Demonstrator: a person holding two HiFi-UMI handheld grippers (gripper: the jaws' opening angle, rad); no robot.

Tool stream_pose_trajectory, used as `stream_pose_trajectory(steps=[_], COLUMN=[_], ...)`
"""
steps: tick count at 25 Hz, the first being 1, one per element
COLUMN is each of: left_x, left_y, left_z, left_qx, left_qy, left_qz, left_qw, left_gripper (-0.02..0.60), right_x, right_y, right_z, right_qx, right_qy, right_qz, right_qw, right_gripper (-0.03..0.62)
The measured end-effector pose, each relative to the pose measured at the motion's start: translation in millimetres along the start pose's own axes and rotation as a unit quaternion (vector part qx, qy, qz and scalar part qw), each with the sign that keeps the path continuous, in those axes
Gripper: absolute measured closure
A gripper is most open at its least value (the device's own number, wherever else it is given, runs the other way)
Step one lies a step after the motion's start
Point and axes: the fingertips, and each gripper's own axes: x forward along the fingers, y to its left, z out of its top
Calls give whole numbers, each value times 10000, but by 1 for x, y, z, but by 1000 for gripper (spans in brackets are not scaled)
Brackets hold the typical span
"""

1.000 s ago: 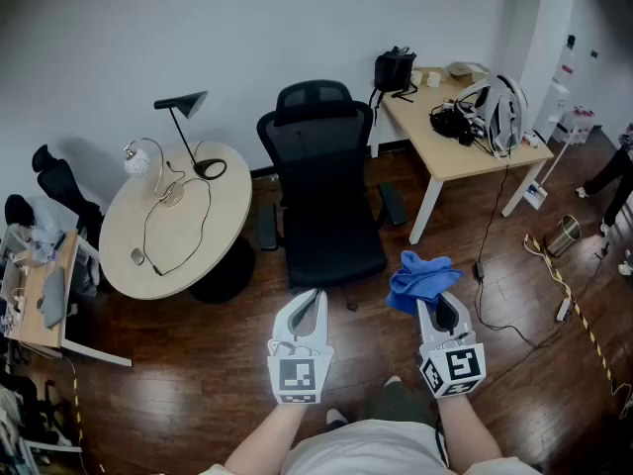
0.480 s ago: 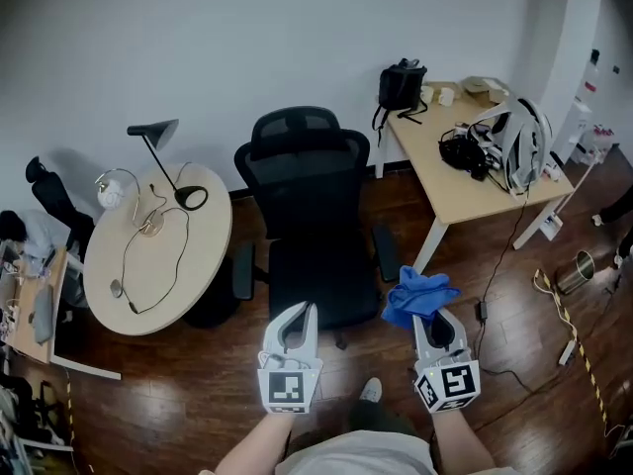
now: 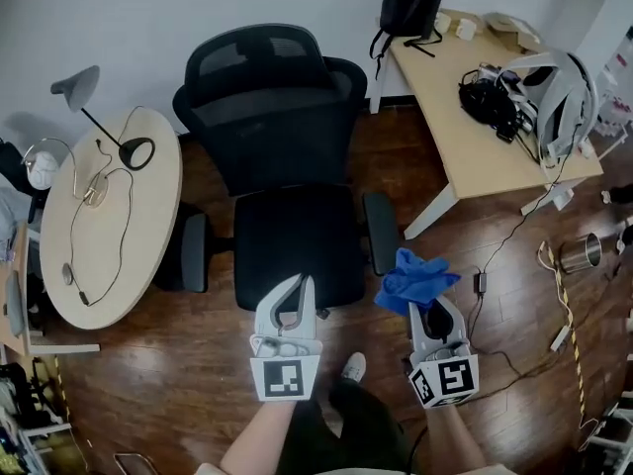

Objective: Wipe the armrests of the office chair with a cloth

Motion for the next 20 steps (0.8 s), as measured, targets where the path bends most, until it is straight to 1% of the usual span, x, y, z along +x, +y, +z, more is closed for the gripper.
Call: stream_pose_trajectory(steps=[3, 5, 7, 8, 10, 11, 12, 14, 15, 17, 20], left_x=[24, 32, 36, 38, 41, 43, 46, 53, 58, 68, 83], left_y=[2, 4, 8, 10, 15, 17, 18, 22, 24, 26, 26], left_z=[-38, -58, -74, -82, -95, -101, -106, -115, -119, -126, -132], left_qx=[-50, -73, -46, -28, -16, -25, -39, -46, -38, -38, -90], left_qy=[109, 188, 262, 291, 340, 368, 391, 420, 429, 429, 370], left_qz=[-31, -46, -60, -55, -36, -28, -14, 48, 84, 100, 24], left_qw=[9999, 9998, 9996, 9996, 9994, 9993, 9992, 9991, 9990, 9990, 9993], left_gripper=[514, 512, 512, 512, 512, 512, 512, 512, 512, 512, 512], right_x=[55, 113, 179, 206, 239, 250, 259, 269, 269, 255, 205], right_y=[-31, -56, -78, -88, -104, -110, -116, -122, -122, -117, -93], right_z=[-69, -111, -148, -176, -242, -261, -271, -277, -278, -275, -270], right_qx=[114, 192, 79, 114, 370, 435, 479, 530, 504, 447, 358], right_qy=[577, 1039, 1486, 1892, 2874, 3178, 3354, 3503, 3501, 3361, 3195], right_qz=[7, 23, 27, 50, 89, 81, 55, 1, -6, 10, 36], right_qw=[9983, 9944, 9889, 9819, 9571, 9471, 9408, 9351, 9353, 9408, 9469], right_gripper=[516, 516, 517, 517, 517, 517, 517, 517, 517, 517, 519])
